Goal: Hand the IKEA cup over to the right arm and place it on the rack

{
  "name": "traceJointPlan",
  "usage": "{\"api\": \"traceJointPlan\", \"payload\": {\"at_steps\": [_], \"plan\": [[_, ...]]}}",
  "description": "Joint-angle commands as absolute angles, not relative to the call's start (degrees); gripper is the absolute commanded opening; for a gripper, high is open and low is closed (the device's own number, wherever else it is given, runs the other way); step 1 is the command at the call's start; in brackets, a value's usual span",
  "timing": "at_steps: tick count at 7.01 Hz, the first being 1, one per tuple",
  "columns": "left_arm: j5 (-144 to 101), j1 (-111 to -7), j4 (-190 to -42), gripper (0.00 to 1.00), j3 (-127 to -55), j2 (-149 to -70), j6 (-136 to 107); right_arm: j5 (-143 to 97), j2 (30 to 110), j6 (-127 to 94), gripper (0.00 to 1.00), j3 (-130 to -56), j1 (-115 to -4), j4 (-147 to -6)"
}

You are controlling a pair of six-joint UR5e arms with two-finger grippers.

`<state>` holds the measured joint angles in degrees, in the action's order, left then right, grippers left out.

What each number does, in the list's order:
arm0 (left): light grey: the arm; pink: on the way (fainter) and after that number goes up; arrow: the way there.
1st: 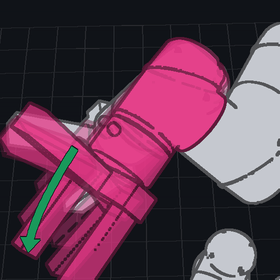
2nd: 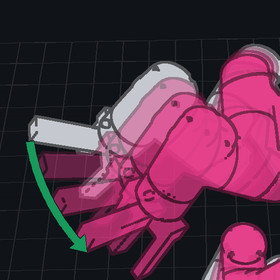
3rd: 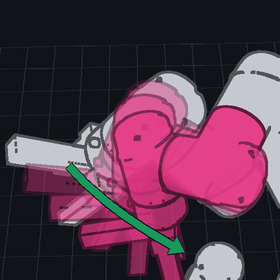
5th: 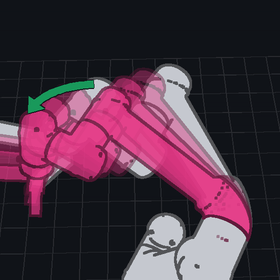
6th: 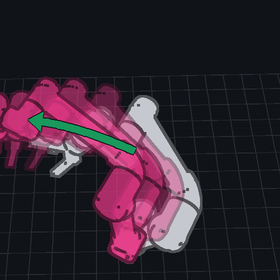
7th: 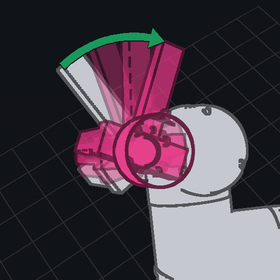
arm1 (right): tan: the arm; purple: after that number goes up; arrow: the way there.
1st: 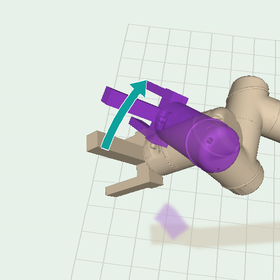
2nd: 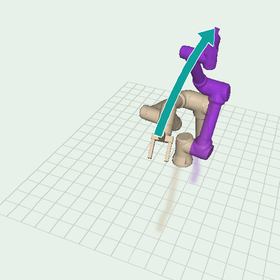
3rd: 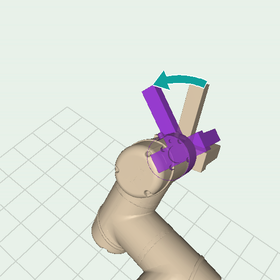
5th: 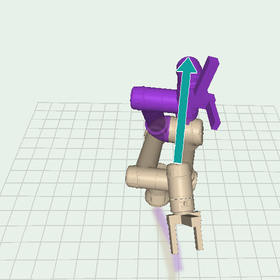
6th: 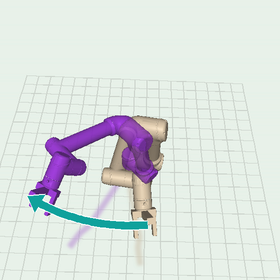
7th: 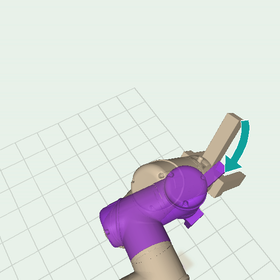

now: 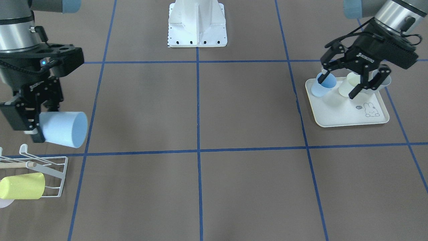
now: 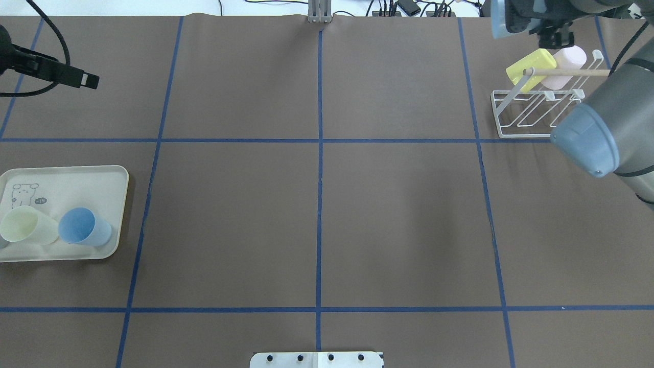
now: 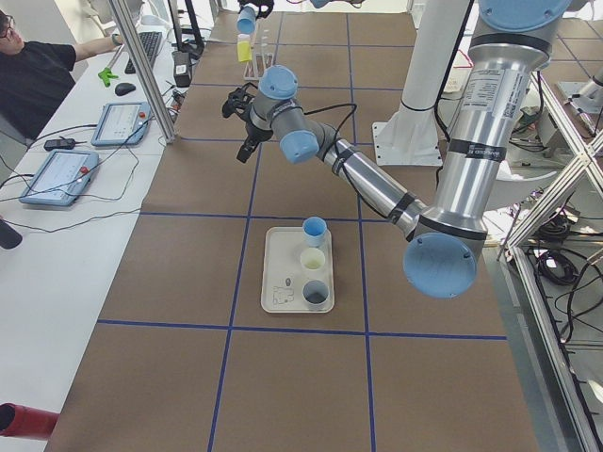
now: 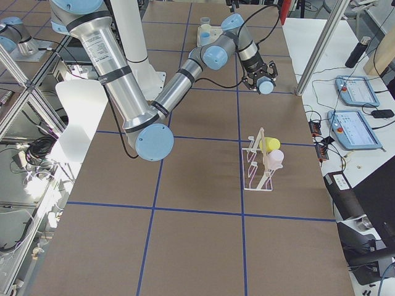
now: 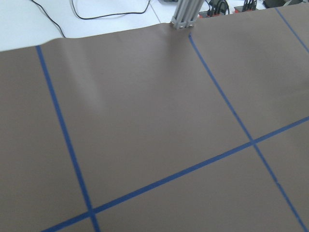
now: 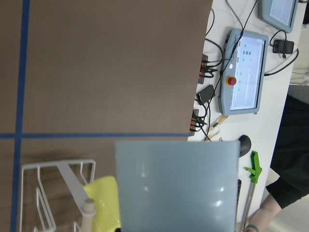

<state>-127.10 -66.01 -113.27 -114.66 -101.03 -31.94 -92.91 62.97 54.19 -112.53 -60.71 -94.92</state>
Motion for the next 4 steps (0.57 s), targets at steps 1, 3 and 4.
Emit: {"api": "traceJointPlan", "payload": {"at_steps": [1,3,4], "plan": [[-127.18,-67.06,-113.20,1.00,-114.78,-100.20,-30.15,-85.11,66.08,73.75,0.27,-110.06,-66.16,-97.12],[-127.18,-67.15,-113.29,1.00,-115.05,-99.67,-30.15,-80.52,66.27,81.63,0.28,-102.44,-69.51,-92.24],[-127.18,-67.15,-113.38,1.00,-115.14,-99.58,-30.15,-80.33,66.88,84.52,0.28,-95.95,-70.04,-83.50]]}}
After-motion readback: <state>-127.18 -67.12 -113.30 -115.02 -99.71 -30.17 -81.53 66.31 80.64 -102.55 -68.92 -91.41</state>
